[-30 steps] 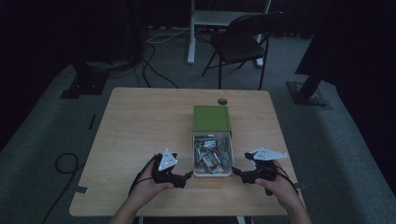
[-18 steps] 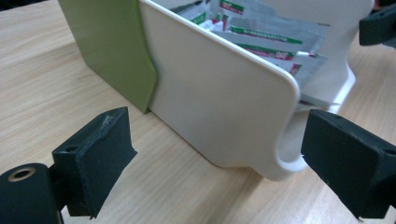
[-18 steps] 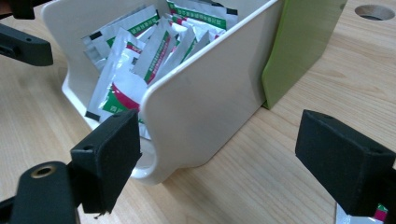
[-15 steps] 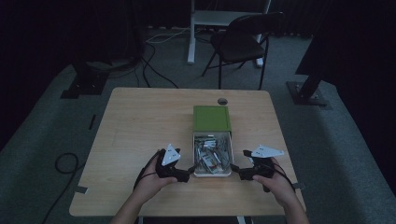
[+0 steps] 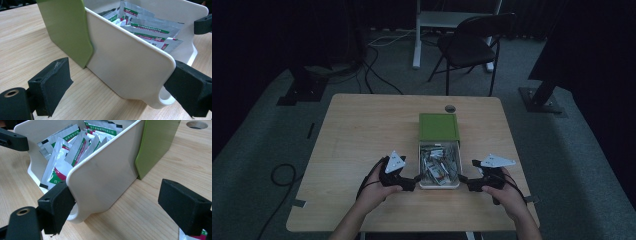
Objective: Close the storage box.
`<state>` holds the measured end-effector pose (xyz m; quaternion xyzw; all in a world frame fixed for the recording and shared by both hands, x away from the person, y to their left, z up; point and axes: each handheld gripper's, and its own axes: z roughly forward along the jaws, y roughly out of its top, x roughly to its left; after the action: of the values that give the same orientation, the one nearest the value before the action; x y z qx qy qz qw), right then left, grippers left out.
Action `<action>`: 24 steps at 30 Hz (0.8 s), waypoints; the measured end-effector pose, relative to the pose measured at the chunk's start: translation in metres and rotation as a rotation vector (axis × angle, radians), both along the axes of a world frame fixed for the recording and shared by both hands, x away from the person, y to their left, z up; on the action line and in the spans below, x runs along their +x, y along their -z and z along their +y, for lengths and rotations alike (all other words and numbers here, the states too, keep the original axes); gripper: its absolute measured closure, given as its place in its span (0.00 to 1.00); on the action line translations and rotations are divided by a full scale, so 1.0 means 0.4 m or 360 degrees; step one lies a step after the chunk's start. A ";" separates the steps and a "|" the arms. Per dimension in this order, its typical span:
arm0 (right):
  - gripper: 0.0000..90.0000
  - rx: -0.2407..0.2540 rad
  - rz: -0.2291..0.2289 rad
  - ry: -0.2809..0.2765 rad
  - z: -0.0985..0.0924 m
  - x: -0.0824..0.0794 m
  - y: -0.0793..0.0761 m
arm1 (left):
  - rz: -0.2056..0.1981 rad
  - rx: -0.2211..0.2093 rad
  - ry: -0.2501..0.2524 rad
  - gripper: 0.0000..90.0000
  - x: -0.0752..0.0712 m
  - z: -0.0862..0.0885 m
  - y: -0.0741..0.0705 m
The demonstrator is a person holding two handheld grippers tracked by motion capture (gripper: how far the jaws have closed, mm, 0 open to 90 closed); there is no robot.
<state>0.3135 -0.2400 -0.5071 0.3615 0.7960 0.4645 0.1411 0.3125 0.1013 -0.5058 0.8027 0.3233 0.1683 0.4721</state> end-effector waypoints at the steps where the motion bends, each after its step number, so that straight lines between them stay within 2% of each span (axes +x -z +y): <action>1: 0.15 -0.0001 -0.0001 0.0001 0.000 0.001 0.000 | 0.0002 0.0002 -0.0004 0.11 0.002 0.000 0.000; 24: 0.15 -0.0024 -0.0002 0.0021 0.007 0.021 -0.004 | 0.0002 0.0033 -0.0029 0.11 0.023 0.000 -0.006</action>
<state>0.3220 -0.2373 -0.5053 0.3653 0.7971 0.4577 0.1472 0.3216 0.1013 -0.5034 0.8047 0.3292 0.1753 0.4619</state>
